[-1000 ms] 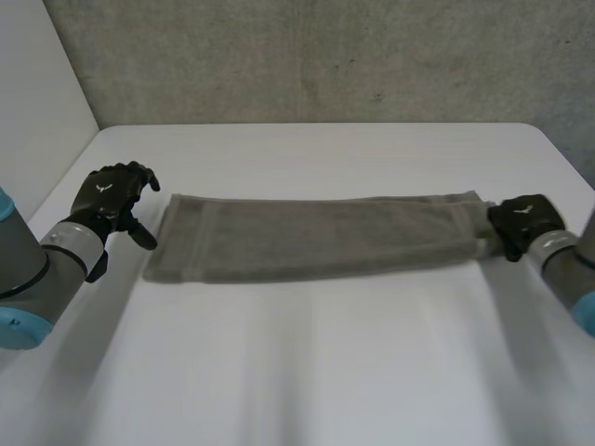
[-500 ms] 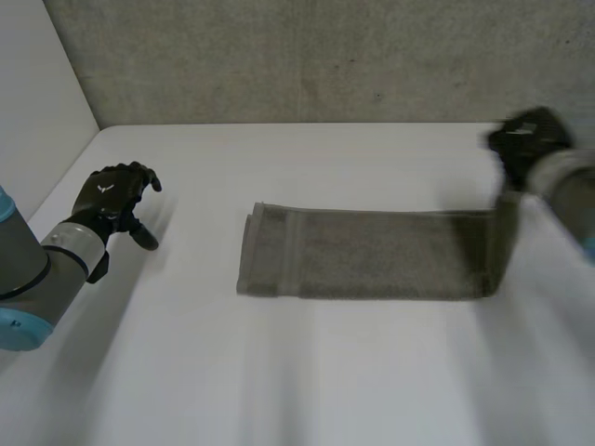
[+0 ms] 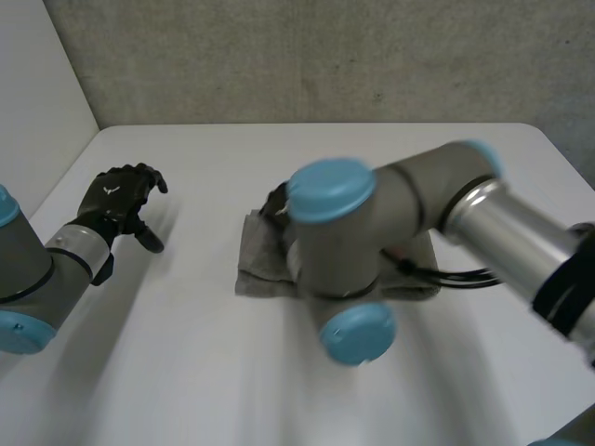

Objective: Fold the towel.

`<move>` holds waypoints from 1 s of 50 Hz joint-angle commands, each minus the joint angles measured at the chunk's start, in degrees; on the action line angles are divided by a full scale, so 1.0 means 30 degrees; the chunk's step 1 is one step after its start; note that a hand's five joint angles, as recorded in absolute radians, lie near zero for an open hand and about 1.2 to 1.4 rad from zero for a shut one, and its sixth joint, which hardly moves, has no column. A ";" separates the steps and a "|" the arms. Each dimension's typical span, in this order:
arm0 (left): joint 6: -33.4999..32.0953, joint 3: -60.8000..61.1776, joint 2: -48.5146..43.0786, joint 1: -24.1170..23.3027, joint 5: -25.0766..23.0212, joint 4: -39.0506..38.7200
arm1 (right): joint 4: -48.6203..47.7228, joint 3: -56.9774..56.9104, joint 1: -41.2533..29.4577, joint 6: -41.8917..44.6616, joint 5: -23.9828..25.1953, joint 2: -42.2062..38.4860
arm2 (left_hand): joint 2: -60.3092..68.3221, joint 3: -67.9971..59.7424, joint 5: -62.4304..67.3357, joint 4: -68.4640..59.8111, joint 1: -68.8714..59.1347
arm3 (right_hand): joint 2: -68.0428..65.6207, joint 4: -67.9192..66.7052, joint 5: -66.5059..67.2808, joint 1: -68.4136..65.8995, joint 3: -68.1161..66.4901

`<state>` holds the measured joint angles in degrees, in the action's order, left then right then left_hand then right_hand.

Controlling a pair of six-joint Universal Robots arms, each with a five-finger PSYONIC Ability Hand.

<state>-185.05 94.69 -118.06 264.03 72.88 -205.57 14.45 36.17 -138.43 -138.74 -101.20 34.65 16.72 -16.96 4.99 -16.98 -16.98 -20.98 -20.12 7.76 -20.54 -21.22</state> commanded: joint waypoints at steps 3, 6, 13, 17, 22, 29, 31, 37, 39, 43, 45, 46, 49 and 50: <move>-0.0017 0.0106 -0.0022 -0.0469 -0.0125 -0.0001 | -0.0070 0.5803 0.4827 -0.4431 0.1532 0.5111 | -0.1104 0.1183 -0.0526 0.1189 0.1189 | 0.0886 0.0599 0.0187 0.0738 0.0966; -0.0105 0.0281 0.0008 -0.0879 -0.0183 -0.0031 | -0.0188 0.7280 0.5626 -0.4964 0.2241 0.5822 | -0.1104 0.1183 -0.0526 0.1189 0.1189 | 0.0492 0.0205 0.0581 0.0344 0.0572; -0.0134 0.0516 0.0066 -0.1698 -0.0183 -0.0031 | -0.2620 1.3960 0.8760 -0.6135 0.5698 0.8078 | -0.1160 0.1239 -0.0582 0.1246 0.1246 | -0.1246 -0.1533 0.2320 -0.1394 -0.1167; -0.0163 0.0545 0.0066 -0.1963 -0.0183 -0.0089 | -0.5461 1.7241 1.0137 -0.6839 0.6753 0.8341 | -0.1160 0.1239 -0.0582 0.1246 0.1246 | -0.2255 -0.2542 0.3329 -0.2403 -0.2176; -0.0163 0.0603 0.0037 -0.2022 -0.0154 -0.0382 | -0.7659 1.8677 1.0694 -0.7542 0.6870 0.8019 | -0.1160 0.1239 -0.0582 0.1246 0.1246 | -0.4666 -0.4953 0.5740 -0.4814 -0.4587; -0.0163 0.0779 0.0125 -0.1963 -0.0154 -0.0411 | -0.8011 1.8356 1.0723 -0.7396 0.6666 0.7288 | -0.1160 0.1239 -0.0582 0.1246 0.1246 | -1.8679 -1.8966 1.9753 -1.8827 -1.8600; -0.0163 0.0780 0.0154 -0.1963 -0.0154 -0.0411 | -0.8039 1.8239 1.0723 -0.7395 0.6491 0.7403 | -0.1160 0.1239 -0.0582 0.1246 0.1246 | -1.9664 -1.9951 2.0738 -1.9812 -1.9585; -0.0134 0.0751 0.0475 -0.1876 -0.0096 -0.0411 | -0.7631 1.6690 1.0345 -0.7366 0.6489 0.8806 | -0.1216 0.1295 -0.0638 0.1301 0.1301 | -1.9673 -1.9960 2.0747 -1.9821 -1.9594; -0.0046 0.0633 0.0828 -0.1905 -0.0066 -0.0411 | -0.7281 1.6018 1.0082 -0.7366 0.6576 0.9071 | -0.1160 0.1239 -0.0582 0.1246 0.1246 | -1.9673 -1.9960 2.0747 -1.9821 -1.9594; 0.0799 0.0166 0.2346 -0.1992 -0.0037 -0.0206 | -0.5614 1.2714 0.6638 -0.7542 0.6723 0.8580 | -0.1160 0.1239 -0.0582 0.1246 0.1246 | -1.9673 -1.9960 2.0747 -1.9821 -1.9594; 0.1536 -0.0041 0.2762 -0.2081 -0.0007 -0.0206 | -0.5173 1.1308 0.5259 -0.7542 0.6665 0.7590 | -0.1104 0.1183 -0.0526 0.1189 0.1189 | -1.9673 -1.9960 2.0747 -1.9821 -1.9594; 0.2580 -0.0302 0.3197 -0.2255 -0.0007 -0.0206 | -0.4762 1.0018 0.3853 -0.7426 0.6549 0.6507 | -0.1104 0.1183 -0.0526 0.1189 0.1189 | -1.9673 -1.9960 2.0747 -1.9821 -1.9594; 0.3909 -0.0627 0.3611 -0.2403 0.0022 -0.0236 | -0.3652 0.7295 0.1740 -0.7424 0.6460 0.4339 | -0.0992 0.1071 -0.0414 0.1077 0.1077 | -1.9673 -1.9960 2.0747 -1.9821 -1.9594; 0.4779 -0.0830 0.3930 -0.2403 -0.0007 -0.0265 | -0.3645 0.7281 0.1729 -0.7424 0.6460 0.4328 | -0.0992 0.1071 -0.0414 0.1077 0.1077 | -1.9673 -1.9960 2.0747 -1.9821 -1.9594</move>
<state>-179.16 94.34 -109.70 257.57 72.86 -206.24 -1.14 69.97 -122.31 -161.14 -81.38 56.68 16.72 -16.96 4.99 -16.98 -16.98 -71.97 -76.65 65.25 -72.66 -76.04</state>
